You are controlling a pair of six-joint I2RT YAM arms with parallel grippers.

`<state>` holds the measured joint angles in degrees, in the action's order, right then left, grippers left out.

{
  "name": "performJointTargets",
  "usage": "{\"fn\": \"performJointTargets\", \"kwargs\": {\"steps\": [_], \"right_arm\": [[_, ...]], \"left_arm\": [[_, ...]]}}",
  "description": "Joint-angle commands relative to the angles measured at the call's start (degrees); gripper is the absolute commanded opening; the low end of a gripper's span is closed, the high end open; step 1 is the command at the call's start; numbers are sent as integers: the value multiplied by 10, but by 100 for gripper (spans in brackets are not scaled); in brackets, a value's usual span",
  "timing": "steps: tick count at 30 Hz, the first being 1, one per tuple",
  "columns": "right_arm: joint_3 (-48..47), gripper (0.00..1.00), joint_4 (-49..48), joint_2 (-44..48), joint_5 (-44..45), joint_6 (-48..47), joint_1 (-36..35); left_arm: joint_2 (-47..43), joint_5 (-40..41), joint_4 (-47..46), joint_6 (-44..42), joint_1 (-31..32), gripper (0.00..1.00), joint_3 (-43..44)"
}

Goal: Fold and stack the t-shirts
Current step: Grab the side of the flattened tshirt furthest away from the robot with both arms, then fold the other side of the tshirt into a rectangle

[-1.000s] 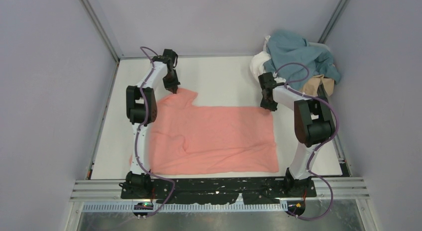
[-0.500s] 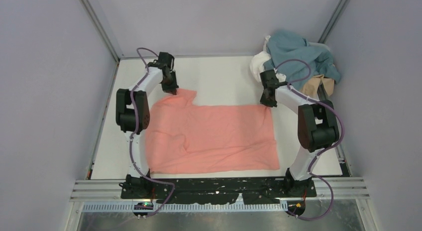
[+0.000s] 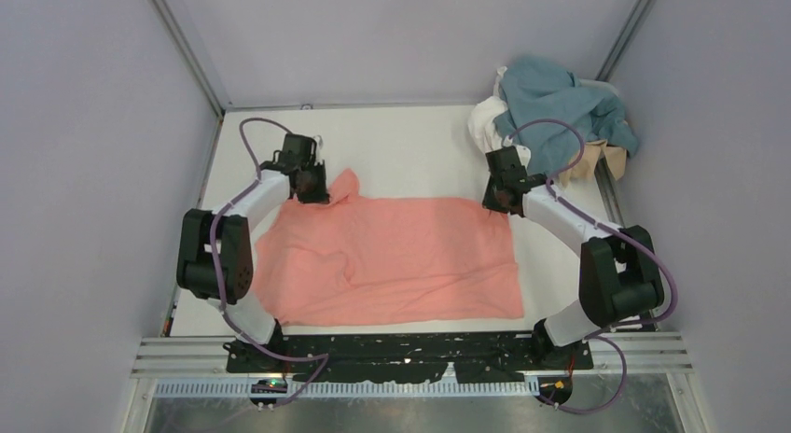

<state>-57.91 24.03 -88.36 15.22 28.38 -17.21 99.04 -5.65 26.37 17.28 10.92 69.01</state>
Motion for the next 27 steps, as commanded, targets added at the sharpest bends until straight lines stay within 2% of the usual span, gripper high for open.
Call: {"fn": "performJointTargets", "kwargs": {"steps": [1, 5, 12, 17, 23, 27], "right_arm": [[19, 5, -1, 63, 22, -13, -7], [43, 5, 23, 107, 48, -18, -8], [67, 5, 33, 155, 34, -24, -8], [68, 6, 51, 172, 40, -32, -8], [78, 6, 60, 201, 51, -31, -8], [87, 6, 64, 215, 38, -33, -8]], "left_arm": [[-88, 24, -65, 17, 13, 0, -78], [-162, 71, -60, 47, 16, 0, -143], [-307, 115, -45, 80, 17, 0, -237], [-370, 148, 11, 108, 17, 0, -248], [-460, 149, 22, 124, 17, 0, -288], [-502, 167, 63, 141, 17, 0, -298]]}}
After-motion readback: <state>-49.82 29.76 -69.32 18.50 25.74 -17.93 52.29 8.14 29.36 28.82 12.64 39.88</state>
